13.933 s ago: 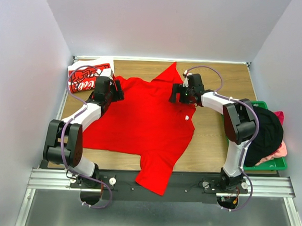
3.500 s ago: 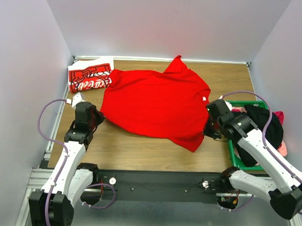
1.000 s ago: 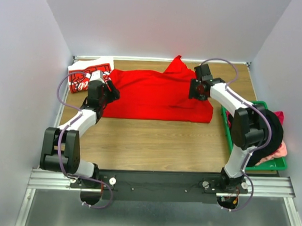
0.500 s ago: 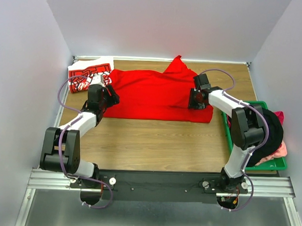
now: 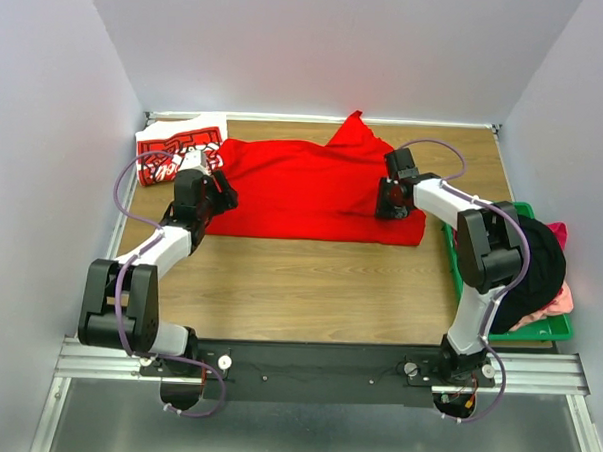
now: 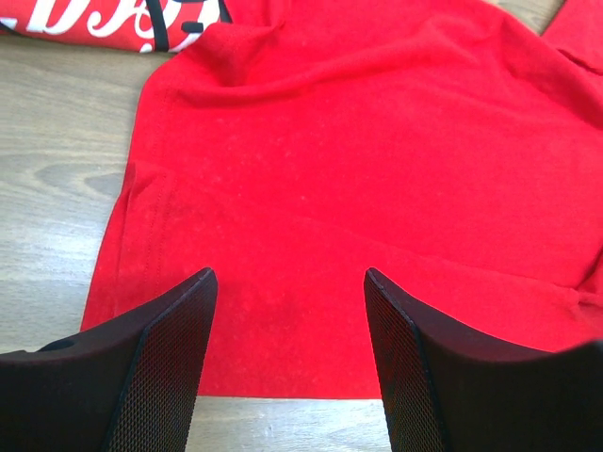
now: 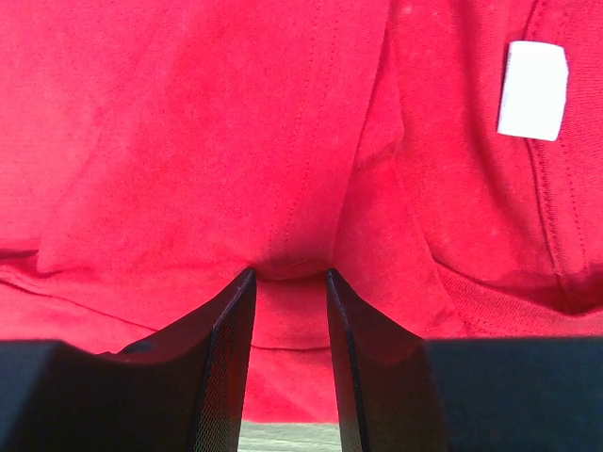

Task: Fold and stack the t-shirts
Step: Fold the tshirt

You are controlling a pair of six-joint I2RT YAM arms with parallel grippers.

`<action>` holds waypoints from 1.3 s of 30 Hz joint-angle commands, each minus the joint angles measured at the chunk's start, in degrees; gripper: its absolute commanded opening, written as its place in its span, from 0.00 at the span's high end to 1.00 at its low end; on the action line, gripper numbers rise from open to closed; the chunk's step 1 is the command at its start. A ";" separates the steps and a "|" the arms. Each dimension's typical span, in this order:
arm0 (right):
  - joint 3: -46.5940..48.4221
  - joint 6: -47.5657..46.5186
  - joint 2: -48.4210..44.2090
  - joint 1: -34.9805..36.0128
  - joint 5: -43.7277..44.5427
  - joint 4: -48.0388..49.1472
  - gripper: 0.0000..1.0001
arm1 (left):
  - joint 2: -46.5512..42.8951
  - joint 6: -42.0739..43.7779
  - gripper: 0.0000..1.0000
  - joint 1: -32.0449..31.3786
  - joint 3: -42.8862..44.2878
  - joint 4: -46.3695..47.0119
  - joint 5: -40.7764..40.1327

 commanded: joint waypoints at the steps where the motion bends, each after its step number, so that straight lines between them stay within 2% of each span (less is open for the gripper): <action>1: 1.85 -0.22 1.32 -0.53 2.28 1.02 0.57 | -1.72 1.12 0.29 -0.04 -0.44 0.26 -0.29; 8: 2.73 -0.92 2.28 -0.97 2.63 1.20 0.59 | -1.72 1.12 0.29 0.05 -0.71 0.35 -0.02; 16: 3.70 -1.19 2.64 -1.06 0.78 1.37 0.89 | -1.81 1.12 0.29 -0.04 -0.79 0.17 -0.11; 25: 8.09 -0.58 2.02 -0.97 -4.23 1.11 0.90 | -0.58 1.21 0.29 0.05 -0.53 0.17 0.07; 32: 15.64 0.65 7.99 -1.06 -10.54 0.67 0.90 | 0.48 1.47 0.28 -0.04 -0.18 0.08 0.24; 39: 22.94 1.44 13.53 -0.97 -13.28 0.67 0.90 | 0.92 1.65 0.29 -0.04 0.09 -0.18 0.42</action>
